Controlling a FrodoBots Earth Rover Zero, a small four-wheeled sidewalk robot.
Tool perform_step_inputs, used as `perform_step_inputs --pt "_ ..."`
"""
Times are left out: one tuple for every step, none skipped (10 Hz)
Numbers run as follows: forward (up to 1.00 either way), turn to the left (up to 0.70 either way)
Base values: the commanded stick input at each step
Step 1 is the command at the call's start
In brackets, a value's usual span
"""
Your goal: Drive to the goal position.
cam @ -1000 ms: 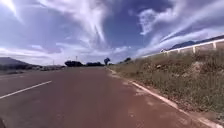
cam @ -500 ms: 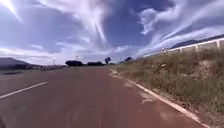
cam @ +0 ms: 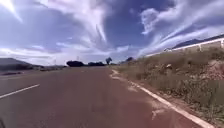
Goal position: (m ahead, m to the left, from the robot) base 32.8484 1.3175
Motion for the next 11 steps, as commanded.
perform_step_inputs --pt "0.85 0.34" --pt "0.85 0.0" --pt "0.85 0.0" --pt "0.85 0.0" --pt "0.85 0.0" --pt "0.85 0.0" --pt "0.85 0.0" --pt "0.85 0.0" --pt "0.85 0.0" --pt "0.85 0.0" --pt "0.85 0.0"
